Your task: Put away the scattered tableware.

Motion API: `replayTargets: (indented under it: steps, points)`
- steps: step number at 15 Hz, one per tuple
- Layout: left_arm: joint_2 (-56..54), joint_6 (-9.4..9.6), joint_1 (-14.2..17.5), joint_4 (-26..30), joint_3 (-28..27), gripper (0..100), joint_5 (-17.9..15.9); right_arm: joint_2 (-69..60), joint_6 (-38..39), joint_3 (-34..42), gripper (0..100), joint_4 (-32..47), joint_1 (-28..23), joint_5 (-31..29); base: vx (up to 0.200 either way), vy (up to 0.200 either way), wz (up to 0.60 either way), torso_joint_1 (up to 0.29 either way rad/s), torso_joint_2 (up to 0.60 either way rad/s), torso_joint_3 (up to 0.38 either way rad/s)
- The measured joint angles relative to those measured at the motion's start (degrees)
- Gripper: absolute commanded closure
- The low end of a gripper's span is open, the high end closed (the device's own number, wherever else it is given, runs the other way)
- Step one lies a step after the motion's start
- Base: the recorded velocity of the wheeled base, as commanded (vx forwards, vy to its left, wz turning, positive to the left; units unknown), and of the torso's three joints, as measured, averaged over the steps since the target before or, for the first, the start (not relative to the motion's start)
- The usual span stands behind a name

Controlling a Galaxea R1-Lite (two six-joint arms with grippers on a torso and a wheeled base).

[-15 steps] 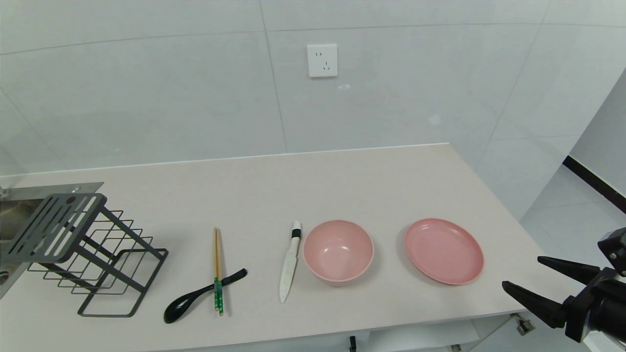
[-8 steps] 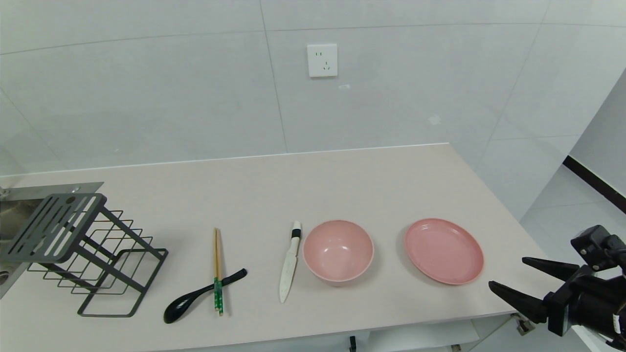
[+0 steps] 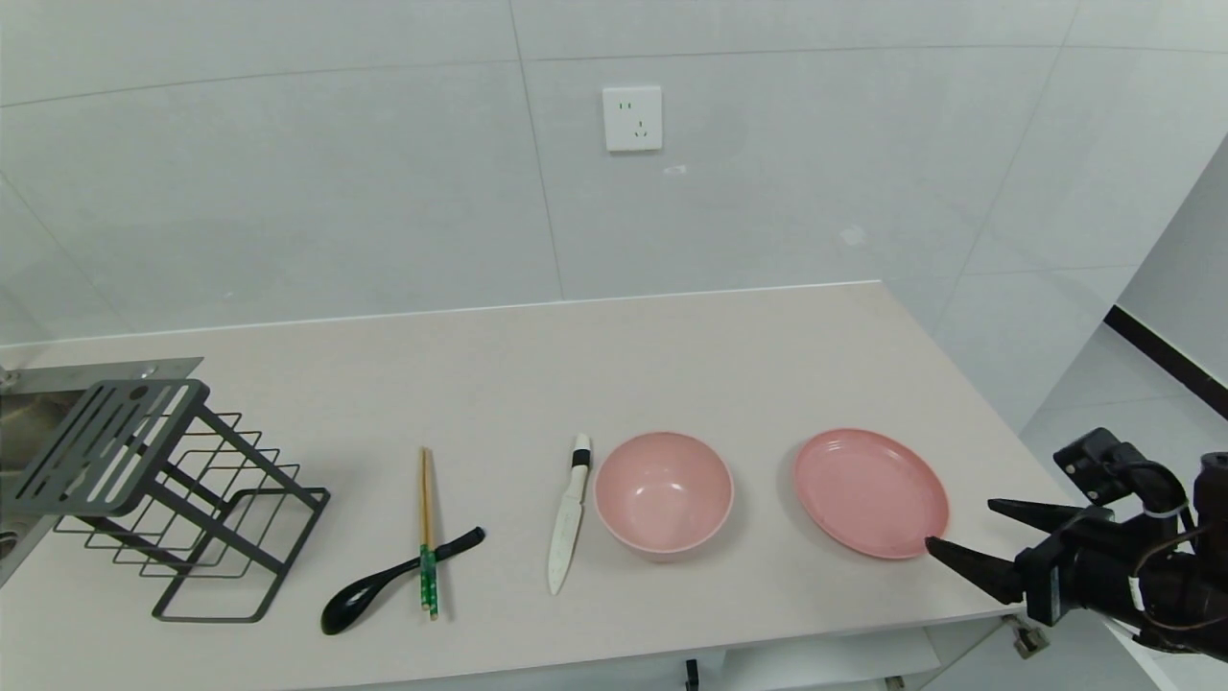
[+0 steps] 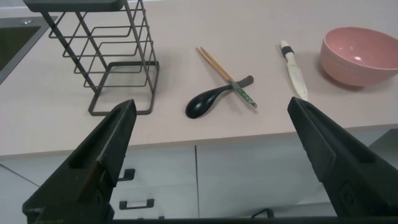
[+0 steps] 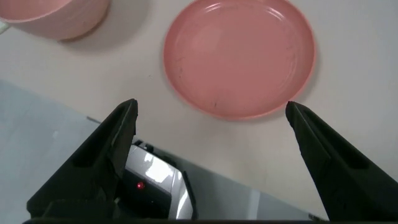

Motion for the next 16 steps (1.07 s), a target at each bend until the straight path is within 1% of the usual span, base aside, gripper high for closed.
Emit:
replayTargets:
  steps: [5, 10, 13, 16]
  points:
    - [0.02, -0.17, 0.00, 0.00, 0.00, 0, 0.00, 7.94, 0.66, -6.45, 0, 0.00, -1.24, -0.40, 0.000, 0.000, 0.00, 0.000, 0.00, 0.000]
    - [0.05, -0.17, 0.00, 0.00, 0.00, 0, 0.00, 15.74, 1.32, -13.37, 0, -0.68, -5.69, -1.52, 0.000, 0.000, 0.00, 0.000, 0.00, 0.000]
    - [0.07, -0.15, 0.00, 0.02, 0.00, 0, 0.00, 18.87, 1.39, -14.53, 0, -1.15, -6.10, -1.52, 0.000, 0.000, 0.00, 0.000, 0.00, 0.000]
    - [0.07, -0.15, 0.00, 0.05, 0.00, 0, 0.00, 21.97, 1.37, -17.34, 0, -1.62, -5.80, -1.50, 0.000, 0.000, 0.00, 0.000, 0.00, 0.000]
